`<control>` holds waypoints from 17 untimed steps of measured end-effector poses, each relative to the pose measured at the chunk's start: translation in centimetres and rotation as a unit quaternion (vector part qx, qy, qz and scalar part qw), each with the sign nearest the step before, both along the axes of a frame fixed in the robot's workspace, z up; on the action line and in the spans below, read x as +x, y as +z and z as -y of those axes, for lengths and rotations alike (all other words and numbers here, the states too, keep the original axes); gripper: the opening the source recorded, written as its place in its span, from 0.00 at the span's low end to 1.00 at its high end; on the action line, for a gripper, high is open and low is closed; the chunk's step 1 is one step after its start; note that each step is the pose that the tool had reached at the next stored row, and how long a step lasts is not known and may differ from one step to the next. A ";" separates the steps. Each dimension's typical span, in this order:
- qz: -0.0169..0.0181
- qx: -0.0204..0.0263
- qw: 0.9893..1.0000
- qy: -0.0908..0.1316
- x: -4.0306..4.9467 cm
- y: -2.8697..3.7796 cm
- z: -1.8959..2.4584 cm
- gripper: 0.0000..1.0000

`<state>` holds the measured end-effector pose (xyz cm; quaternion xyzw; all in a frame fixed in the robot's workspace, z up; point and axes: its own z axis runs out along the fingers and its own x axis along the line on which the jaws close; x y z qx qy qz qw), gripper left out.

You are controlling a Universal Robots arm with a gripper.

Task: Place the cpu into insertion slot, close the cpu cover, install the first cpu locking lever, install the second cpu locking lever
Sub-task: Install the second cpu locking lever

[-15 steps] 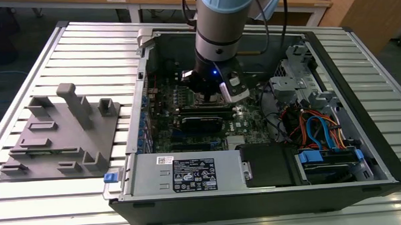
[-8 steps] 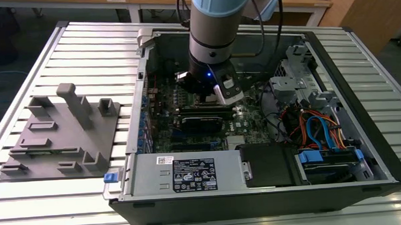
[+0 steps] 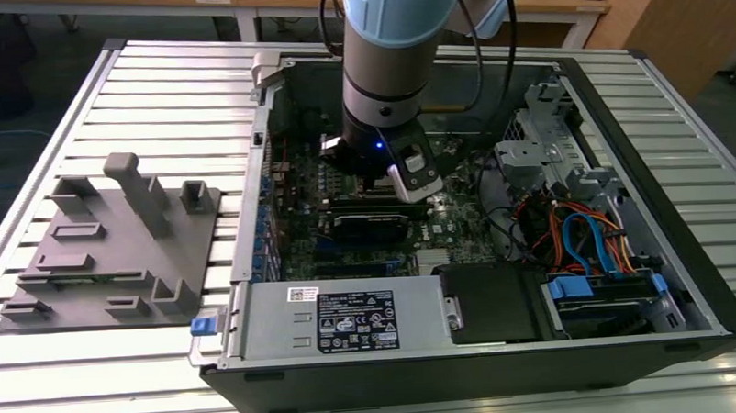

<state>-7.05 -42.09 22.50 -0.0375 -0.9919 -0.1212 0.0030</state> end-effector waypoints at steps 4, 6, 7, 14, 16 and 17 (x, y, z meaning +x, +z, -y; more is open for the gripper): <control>0.000 0.002 1.000 0.000 -0.03 -0.29 0.13 0.10; 0.000 0.003 1.000 0.000 -0.05 -0.51 0.14 0.10; 0.000 0.004 1.000 0.000 -0.07 -0.60 0.15 0.10; 0.000 0.010 1.000 0.000 -0.23 -0.77 0.47 0.10; 0.000 0.012 1.000 0.000 -0.23 -0.79 0.58 0.10; 0.000 0.013 1.000 0.000 -0.23 -0.80 0.62 0.10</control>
